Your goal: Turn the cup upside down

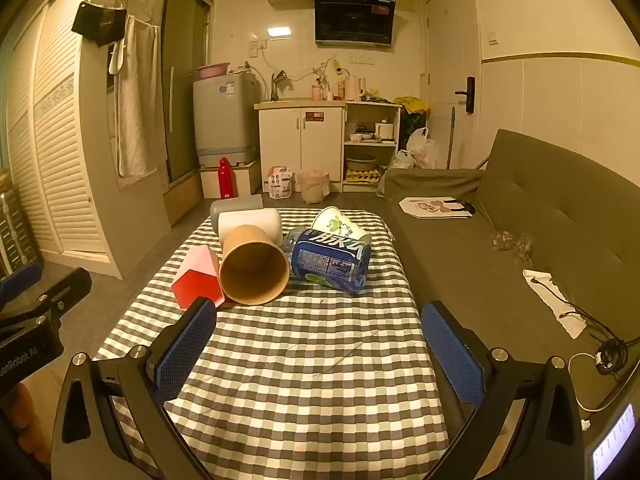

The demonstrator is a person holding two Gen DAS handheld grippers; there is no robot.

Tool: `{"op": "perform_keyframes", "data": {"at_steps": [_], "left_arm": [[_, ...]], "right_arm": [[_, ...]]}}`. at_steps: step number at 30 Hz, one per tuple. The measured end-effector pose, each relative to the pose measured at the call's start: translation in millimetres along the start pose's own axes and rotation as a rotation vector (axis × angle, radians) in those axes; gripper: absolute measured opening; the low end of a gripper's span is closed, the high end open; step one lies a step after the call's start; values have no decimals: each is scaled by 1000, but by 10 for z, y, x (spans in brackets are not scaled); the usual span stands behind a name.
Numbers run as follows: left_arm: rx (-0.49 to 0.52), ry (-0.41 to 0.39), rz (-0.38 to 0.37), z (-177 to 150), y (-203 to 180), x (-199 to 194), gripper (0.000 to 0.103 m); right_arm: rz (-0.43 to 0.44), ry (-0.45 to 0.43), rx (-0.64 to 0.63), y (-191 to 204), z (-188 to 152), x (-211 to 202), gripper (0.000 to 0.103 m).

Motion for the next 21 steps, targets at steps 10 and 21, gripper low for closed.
{"op": "perform_keyframes", "data": {"at_steps": [10, 21], "left_arm": [[-4, 2, 3, 12, -28, 28, 95], [-5, 3, 3, -3, 6, 13, 95]], "right_arm": [[1, 1, 0, 1, -1, 1, 103], [1, 2, 0, 0, 2, 3, 103]]}}
Point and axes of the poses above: each gripper's, at about its wrist camera, not at the fingertips, and x roughly the way its jaws point, y to its left, z to its top, the point moved 9 cm from there along x, roughly the way its jaws point, and after that the axes turned 10 degrees about -x, right-handed, at the moved point
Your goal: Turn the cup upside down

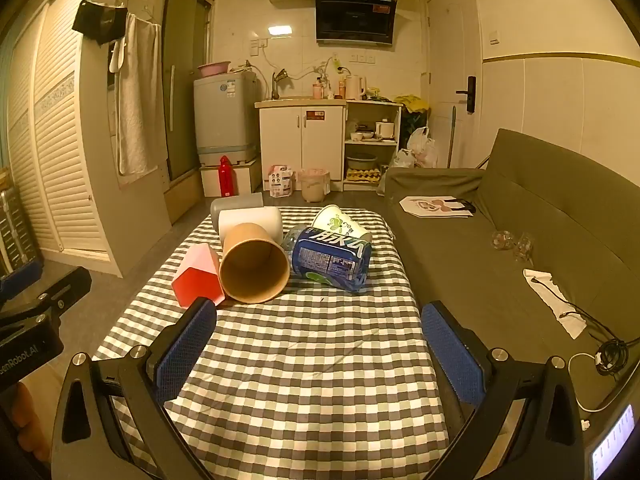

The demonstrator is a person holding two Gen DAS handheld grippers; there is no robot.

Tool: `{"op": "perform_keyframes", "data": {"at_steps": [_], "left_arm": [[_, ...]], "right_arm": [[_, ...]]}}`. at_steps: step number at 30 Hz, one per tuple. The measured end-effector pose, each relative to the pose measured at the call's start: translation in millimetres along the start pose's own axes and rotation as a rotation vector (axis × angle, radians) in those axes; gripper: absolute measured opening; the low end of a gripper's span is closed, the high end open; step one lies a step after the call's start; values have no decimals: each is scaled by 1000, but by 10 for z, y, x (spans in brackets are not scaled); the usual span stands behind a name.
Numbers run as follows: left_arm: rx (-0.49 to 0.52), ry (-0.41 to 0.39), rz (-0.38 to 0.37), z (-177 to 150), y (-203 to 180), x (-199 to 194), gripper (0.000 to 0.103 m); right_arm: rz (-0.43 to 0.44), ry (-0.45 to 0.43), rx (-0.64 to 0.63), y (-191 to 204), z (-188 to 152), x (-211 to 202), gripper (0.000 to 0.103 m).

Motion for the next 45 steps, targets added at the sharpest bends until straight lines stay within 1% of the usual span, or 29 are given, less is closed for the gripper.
{"op": "perform_keyframes", "data": {"at_steps": [25, 27, 45], "left_arm": [[2, 1, 1, 0, 1, 1, 95], [2, 1, 1, 0, 1, 1, 95], [3, 3, 2, -3, 0, 3, 95]], "right_arm": [[1, 4, 0, -12, 19, 18, 103], [1, 4, 2, -10, -27, 9, 103], [1, 8, -1, 4, -32, 43, 103]]}}
Point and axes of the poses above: each gripper's, at about its wrist camera, not at the fingertips, and x roughly the way its jaws point, y to its left, z to its top, the point moved 9 cm from there along x, roughly the way its jaws point, and after that the axes turned 10 degrees about -x, right-handed, at the moved point
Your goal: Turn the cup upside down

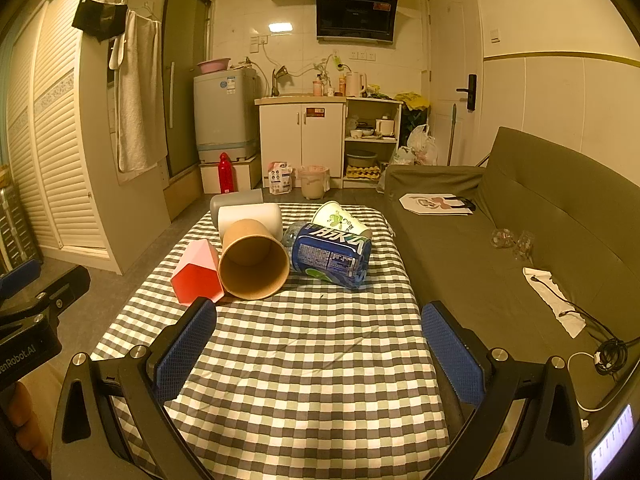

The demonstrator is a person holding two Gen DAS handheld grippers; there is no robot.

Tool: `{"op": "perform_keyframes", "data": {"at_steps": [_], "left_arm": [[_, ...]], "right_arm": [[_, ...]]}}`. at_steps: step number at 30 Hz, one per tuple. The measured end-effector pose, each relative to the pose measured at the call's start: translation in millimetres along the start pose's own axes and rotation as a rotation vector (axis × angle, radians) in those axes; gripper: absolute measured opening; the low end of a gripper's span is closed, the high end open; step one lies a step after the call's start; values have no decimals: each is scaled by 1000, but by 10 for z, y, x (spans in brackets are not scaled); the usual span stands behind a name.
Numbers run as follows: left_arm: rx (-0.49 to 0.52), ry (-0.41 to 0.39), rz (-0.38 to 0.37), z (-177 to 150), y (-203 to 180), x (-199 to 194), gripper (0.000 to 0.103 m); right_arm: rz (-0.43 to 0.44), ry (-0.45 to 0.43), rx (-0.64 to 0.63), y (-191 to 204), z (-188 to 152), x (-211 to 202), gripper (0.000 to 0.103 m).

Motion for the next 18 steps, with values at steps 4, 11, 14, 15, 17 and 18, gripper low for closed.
{"op": "perform_keyframes", "data": {"at_steps": [4, 11, 14, 15, 17, 18], "left_arm": [[1, 1, 1, -26, -1, 20, 95], [1, 2, 1, -25, -2, 21, 95], [1, 2, 1, -41, -2, 20, 95], [1, 2, 1, -41, -2, 20, 95], [1, 3, 2, -43, -2, 20, 95], [1, 2, 1, -41, -2, 20, 95]], "right_arm": [[0, 1, 0, -1, 8, -4, 103], [0, 2, -1, 2, -3, -8, 103], [0, 2, -1, 14, -7, 27, 103], [0, 2, -1, 15, -11, 30, 103], [0, 3, -1, 14, -7, 27, 103], [0, 3, -1, 16, -12, 32, 103]]}}
Point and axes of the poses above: each gripper's, at about its wrist camera, not at the fingertips, and x roughly the way its jaws point, y to its left, z to its top, the point moved 9 cm from there along x, roughly the way its jaws point, and after that the axes turned 10 degrees about -x, right-handed, at the moved point
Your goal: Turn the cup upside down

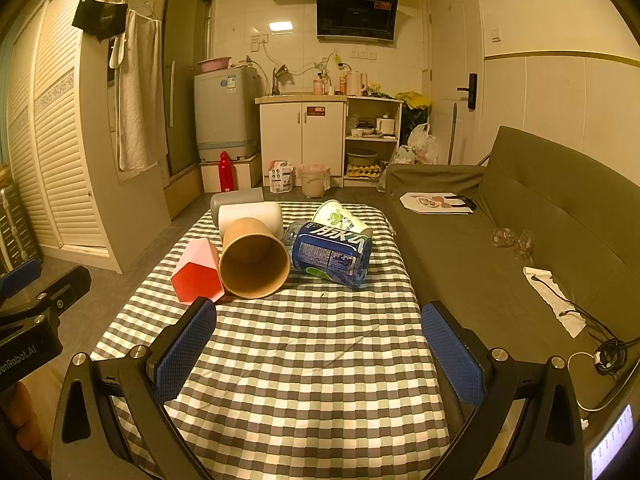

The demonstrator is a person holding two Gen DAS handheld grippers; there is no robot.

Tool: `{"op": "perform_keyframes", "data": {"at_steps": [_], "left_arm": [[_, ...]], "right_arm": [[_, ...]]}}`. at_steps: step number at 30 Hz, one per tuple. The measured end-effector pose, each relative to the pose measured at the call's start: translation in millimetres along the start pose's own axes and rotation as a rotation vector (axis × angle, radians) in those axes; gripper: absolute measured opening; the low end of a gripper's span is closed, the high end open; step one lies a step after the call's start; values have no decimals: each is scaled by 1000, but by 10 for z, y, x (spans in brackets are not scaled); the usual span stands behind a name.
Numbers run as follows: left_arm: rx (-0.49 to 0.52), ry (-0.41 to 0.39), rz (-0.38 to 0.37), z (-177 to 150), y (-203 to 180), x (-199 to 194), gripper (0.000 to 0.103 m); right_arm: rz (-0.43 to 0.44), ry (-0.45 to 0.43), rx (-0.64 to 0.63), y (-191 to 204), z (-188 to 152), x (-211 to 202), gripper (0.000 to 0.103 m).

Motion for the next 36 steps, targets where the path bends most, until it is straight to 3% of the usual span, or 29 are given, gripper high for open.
{"op": "perform_keyframes", "data": {"at_steps": [13, 21, 30, 36], "left_arm": [[0, 4, 1, -4, 1, 4, 95], [-36, 79, 23, -78, 18, 115, 95], [-44, 137, 34, 275, -127, 478, 95], [-23, 198, 72, 434, -324, 970, 95]], "right_arm": [[4, 4, -3, -4, -10, -2, 103], [53, 47, -29, 8, 34, -1, 103], [99, 87, -90, -405, 500, 330, 103], [156, 130, -180, -616, 896, 913, 103]]}}
Point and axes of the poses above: each gripper's, at about its wrist camera, not at the fingertips, and x roughly the way its jaws point, y to its left, z to its top, the point moved 9 cm from there along x, roughly the way its jaws point, and after that the axes turned 10 degrees about -x, right-handed, at the moved point
